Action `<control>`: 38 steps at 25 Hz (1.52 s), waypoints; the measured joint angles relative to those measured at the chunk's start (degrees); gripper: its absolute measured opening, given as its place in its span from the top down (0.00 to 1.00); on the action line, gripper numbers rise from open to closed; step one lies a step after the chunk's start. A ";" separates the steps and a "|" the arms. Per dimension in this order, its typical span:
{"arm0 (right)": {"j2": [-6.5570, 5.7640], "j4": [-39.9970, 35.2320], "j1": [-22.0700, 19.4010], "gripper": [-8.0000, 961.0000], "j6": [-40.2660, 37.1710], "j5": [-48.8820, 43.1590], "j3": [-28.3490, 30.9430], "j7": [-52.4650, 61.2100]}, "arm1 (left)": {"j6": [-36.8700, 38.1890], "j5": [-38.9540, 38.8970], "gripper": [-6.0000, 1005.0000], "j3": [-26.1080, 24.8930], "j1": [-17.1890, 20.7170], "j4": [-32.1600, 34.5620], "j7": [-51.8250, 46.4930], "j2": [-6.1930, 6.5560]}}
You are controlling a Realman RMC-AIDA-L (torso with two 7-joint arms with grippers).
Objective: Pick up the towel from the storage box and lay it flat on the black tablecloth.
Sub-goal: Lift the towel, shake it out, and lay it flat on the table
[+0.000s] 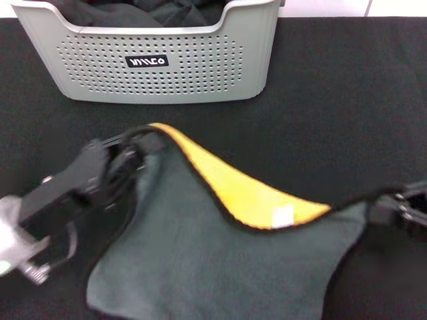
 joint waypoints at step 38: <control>0.82 28.45 23.56 0.93 47.78 -2.19 -4.08 -7.76 | -48.50 -12.30 0.95 -3.84 -6.41 3.93 30.77 -4.36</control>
